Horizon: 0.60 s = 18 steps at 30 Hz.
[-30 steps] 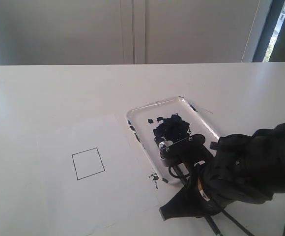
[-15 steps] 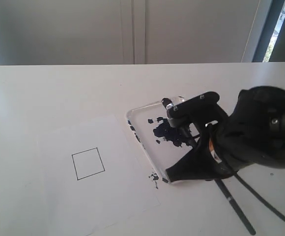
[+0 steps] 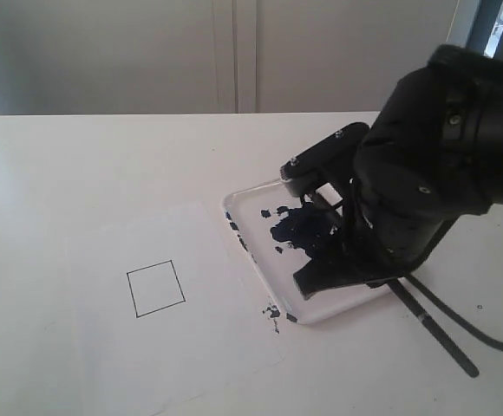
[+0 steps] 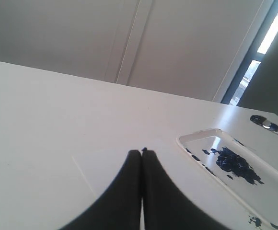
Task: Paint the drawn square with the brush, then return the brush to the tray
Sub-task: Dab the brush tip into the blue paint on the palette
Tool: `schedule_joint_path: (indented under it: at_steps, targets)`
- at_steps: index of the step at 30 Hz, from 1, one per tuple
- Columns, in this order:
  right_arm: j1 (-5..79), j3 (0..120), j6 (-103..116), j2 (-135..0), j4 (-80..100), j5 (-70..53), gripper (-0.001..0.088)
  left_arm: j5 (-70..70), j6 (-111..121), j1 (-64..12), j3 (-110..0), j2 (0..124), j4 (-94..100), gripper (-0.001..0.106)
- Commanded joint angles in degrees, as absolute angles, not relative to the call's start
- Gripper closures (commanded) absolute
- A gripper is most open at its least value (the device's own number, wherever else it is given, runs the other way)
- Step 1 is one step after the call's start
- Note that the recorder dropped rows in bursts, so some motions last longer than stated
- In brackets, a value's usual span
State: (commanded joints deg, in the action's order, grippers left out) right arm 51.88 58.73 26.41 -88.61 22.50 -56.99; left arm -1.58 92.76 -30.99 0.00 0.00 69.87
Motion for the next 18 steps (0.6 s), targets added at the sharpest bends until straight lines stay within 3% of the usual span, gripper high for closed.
schedule_joint_path:
  at_steps: [18]
  targets:
    - [47.96, 58.73, 23.61, -92.74, 18.21, -58.64, 0.0868, -1.58, 92.61, -30.99, 0.0, 0.0, 72.91, 0.105]
